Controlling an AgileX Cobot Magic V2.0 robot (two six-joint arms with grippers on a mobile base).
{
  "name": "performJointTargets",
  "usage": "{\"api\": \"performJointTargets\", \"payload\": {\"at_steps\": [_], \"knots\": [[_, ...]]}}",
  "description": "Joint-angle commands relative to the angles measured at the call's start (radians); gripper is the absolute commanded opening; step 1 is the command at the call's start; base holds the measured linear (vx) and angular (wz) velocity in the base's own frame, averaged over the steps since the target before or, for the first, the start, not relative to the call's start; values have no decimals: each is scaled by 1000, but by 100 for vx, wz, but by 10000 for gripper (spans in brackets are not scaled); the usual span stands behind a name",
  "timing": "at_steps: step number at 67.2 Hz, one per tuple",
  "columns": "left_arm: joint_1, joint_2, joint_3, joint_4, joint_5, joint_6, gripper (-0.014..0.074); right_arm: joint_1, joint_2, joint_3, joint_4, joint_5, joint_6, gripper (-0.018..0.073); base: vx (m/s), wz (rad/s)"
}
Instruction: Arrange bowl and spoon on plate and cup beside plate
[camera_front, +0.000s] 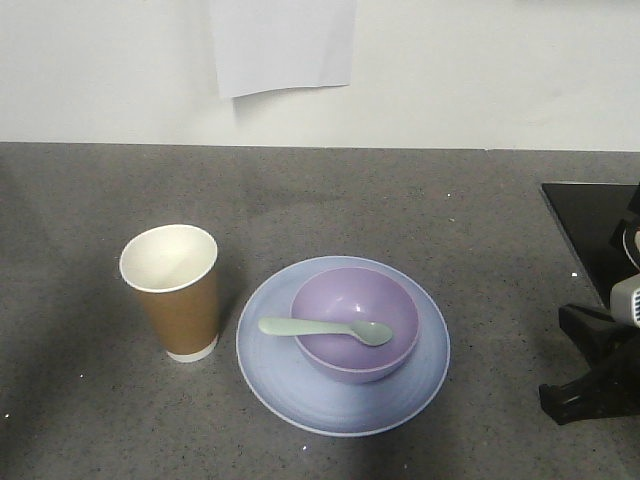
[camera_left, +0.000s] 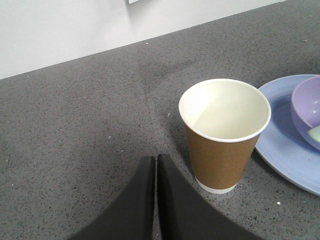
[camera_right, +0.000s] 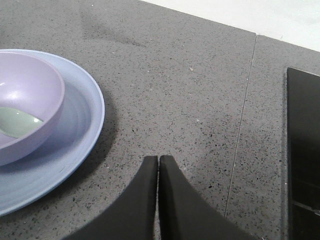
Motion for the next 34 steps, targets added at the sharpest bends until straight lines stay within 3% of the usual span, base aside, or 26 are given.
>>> {"api": "performJointTargets", "payload": {"at_steps": [1, 8, 16, 28, 34], "knots": [[-5, -3, -24, -17, -63, 1, -8, -5, -3, -29, 1, -66, -4, -6, 0, 0], [-5, -3, -24, -15, -63, 3, -8, -5, -3, -29, 1, -66, -4, -6, 0, 0], [-5, -3, -24, 64, -63, 12, -8, -5, -3, -29, 1, -66, -4, -6, 0, 0], [-5, -27, -17, 88, -60, 4, -8, -5, -3, -29, 1, -66, -4, -6, 0, 0], [15, -85, 40, 98, -113, 4, -8, -5, -3, -29, 1, -66, -4, -6, 0, 0]]}}
